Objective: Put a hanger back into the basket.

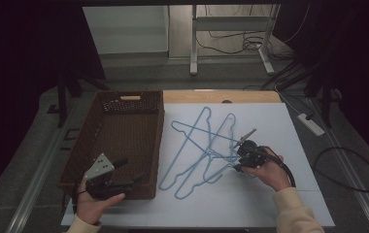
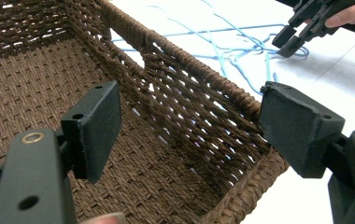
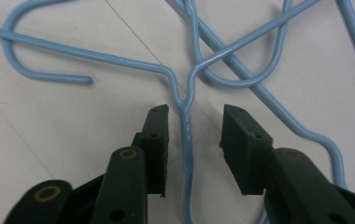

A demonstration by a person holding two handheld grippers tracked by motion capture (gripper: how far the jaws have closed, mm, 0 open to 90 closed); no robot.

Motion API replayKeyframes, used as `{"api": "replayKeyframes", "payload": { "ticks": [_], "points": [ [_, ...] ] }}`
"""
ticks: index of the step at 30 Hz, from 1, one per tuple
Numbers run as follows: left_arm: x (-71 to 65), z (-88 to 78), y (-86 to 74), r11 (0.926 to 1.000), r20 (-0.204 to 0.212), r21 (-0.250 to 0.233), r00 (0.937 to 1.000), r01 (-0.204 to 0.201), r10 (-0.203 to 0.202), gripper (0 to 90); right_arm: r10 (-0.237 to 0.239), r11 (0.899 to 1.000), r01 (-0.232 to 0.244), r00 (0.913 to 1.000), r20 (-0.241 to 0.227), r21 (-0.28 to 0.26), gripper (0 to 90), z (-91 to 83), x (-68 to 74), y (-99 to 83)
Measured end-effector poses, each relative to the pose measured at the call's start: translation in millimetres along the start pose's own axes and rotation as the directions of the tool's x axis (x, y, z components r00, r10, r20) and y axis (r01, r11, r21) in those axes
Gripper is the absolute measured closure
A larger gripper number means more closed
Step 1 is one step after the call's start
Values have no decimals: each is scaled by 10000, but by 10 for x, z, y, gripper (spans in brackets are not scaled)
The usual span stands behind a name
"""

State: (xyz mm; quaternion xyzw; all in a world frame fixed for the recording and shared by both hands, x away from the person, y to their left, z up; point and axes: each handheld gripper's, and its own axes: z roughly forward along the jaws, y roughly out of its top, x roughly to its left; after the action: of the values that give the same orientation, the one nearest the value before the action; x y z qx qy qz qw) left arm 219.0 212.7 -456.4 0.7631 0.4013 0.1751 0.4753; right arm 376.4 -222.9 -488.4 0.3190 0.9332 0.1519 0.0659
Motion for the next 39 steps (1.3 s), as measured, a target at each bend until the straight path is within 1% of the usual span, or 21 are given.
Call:
{"api": "replayKeyframes", "payload": {
  "ticks": [1, 3, 5, 6, 7, 9, 10, 12, 14, 18, 20, 22, 26, 28, 30, 34, 35, 39],
  "points": [
    [2, -2, 0, 10000, -11, -8, 10000, 13, -13, 227, -50, 9999, 51, 10000, -32, 149, 665, 17, 1, 10],
    [2, -1, 0, 10000, -19, -7, 10000, 19, -19, 227, -37, 9998, 38, 10000, -36, 180, 682, 25, 3, 13],
    [-4, 2, -1, 10000, -1, -9, 10000, 17, -17, 227, -160, 9991, 159, 9999, 23, 386, 745, 45, 9, 16],
    [-7, 4, 0, 10000, -11, -14, 10000, 7, -7, 227, -226, 9988, 225, 9997, 14, 437, 755, 55, 10, 16],
    [-16, 8, 0, 10000, 5, -14, 10000, 4, -4, 227, -274, 9985, 275, 9996, -23, 471, 807, 55, 17, 21],
    [-28, 14, 2, 10000, 27, -2, 10000, -17, 17, 226, -406, 9978, 411, 9991, -103, 525, 850, 61, 33, 29],
    [-28, 14, 2, 10000, 27, -2, 10000, -17, 17, 227, -406, 9978, 411, 9991, -103, 525, 850, 61, 33, 29],
    [-38, 16, 3, 10000, 30, 0, 10000, -61, 61, 226, -579, 9965, 583, 9983, -86, 605, 858, 60, 43, 37],
    [-39, 11, 5, 10000, 23, -16, 10000, -74, 74, 226, -751, 9956, 751, 9972, -32, 558, 862, 59, 53, 32],
    [-38, -2, 9, 9999, -24, -71, 10000, -80, 80, 227, -784, 9956, 781, 9969, 37, 520, 865, 41, 58, 21],
    [-38, -5, 10, 9999, -28, -77, 10000, -87, 87, 227, -764, 9960, 760, 9971, 59, 460, 866, 28, 58, 18],
    [-41, -5, 11, 9999, -44, -77, 9999, -99, 99, 228, -618, 9977, 617, 9981, 39, 263, 866, -21, 46, -2],
    [-50, -11, 15, 9999, -39, -90, 9999, -113, 113, 228, -453, 9989, 452, 9989, 112, 80, 866, -67, 34, -22],
    [-55, -14, 19, 9998, -56, -131, 9999, -123, 122, 228, -306, 9994, 308, 9995, 122, -142, 867, -107, 25, -32],
    [-60, -17, 24, 9998, -41, -132, 9999, -136, 136, 228, -230, 9988, 231, 9997, 24, -431, 866, -160, 23, -45],
    [-76, -13, 30, 9997, -16, -111, 9998, -194, 194, 229, -174, 9975, 183, 9998, 134, -689, 867, -227, 25, -59],
    [-79, -11, 31, 9997, -22, -110, 9998, -197, 197, 231, -157, 9964, 170, 9998, 155, -836, 867, -258, 26, -71],
    [-95, 3, 31, 9997, -18, -66, 9997, -249, 249, 231, -105, 9948, 122, 9998, 182, -1008, 867, -304, 31, -90]
  ]
}}
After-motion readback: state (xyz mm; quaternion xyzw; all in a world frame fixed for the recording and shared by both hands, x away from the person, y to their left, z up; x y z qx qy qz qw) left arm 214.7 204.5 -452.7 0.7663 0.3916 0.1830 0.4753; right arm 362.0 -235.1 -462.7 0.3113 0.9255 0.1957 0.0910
